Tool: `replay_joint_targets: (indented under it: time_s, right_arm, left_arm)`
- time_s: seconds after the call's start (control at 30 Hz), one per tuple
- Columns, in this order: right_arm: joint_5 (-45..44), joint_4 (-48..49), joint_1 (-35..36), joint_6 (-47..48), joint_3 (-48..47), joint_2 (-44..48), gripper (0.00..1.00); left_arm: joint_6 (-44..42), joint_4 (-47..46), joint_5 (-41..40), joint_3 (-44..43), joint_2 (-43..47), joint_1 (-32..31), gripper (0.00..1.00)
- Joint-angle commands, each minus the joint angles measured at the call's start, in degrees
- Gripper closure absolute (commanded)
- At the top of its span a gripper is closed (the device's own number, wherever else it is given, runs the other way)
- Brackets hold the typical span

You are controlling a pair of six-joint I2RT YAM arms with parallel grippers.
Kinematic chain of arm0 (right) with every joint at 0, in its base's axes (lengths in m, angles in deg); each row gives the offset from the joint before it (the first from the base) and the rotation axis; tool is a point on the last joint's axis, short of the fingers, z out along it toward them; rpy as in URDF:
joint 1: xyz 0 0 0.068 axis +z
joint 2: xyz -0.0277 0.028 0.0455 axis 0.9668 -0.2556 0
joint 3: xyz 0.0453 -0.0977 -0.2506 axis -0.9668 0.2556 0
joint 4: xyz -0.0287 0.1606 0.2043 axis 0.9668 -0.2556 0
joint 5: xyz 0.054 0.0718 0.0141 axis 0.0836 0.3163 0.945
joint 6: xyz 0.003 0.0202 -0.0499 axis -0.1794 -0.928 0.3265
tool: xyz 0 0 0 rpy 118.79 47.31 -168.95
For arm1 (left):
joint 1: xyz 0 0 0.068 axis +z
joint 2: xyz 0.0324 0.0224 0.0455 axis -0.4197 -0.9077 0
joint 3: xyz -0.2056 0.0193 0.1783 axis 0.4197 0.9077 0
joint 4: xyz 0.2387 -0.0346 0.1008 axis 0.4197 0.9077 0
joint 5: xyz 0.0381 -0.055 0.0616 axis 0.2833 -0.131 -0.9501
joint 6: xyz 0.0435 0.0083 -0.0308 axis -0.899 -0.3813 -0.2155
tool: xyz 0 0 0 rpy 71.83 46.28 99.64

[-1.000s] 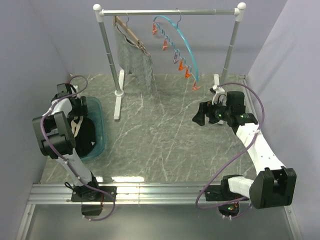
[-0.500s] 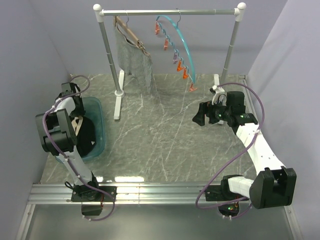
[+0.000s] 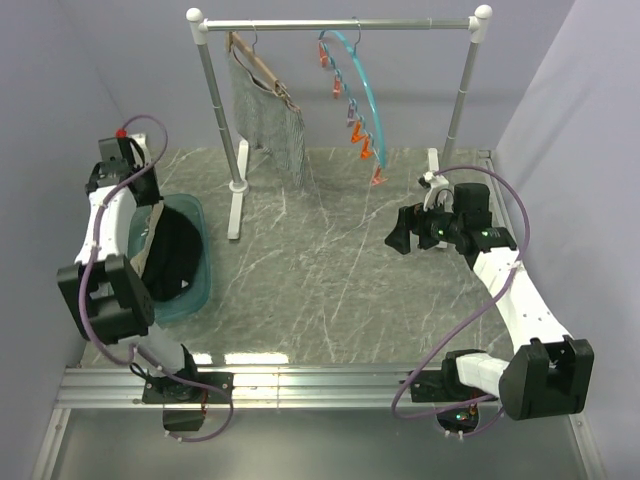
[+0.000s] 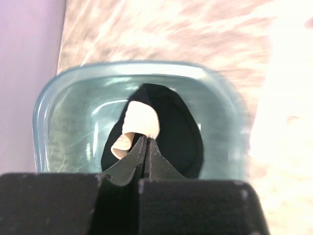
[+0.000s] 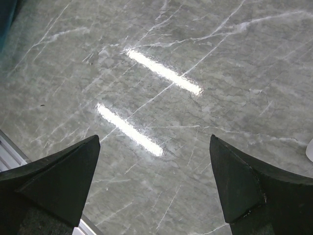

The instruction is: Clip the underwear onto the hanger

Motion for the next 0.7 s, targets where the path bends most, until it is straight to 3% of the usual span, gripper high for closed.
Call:
replay_joint_targets:
  time_s: [0.0,0.2,0.37,0.53,0.67]
  right_arm:
    - [2.0,-0.6,0.2,1.9,-3.0,2.6,0.0]
    - [4.1,-2.7,0.1,4.8,-6.4,3.1,0.0]
    - [6.8,-4.4,0.1,6.8,-10.0,3.8,0.0]
    - [9.2,-6.7,0.2,7.3,-14.3,3.9,0.0]
    - [9.5,-8.9,0.2,8.0,-16.8,4.5,0.0]
  left_arm:
    - [-2.5,4.6,10.8,-5.0,8.0,-1.3,1.0]
    - [-3.9,7.1,19.1,-8.3,15.3,-6.4,1.0]
    - [-2.1,9.7,24.2,-15.9,17.8,-9.9,1.0]
    - [-2.0,10.3,36.3,-21.4,19.7,-14.1,1.0]
    - [-4.1,11.4,41.3,-21.5,21.6,-20.4,1.0]
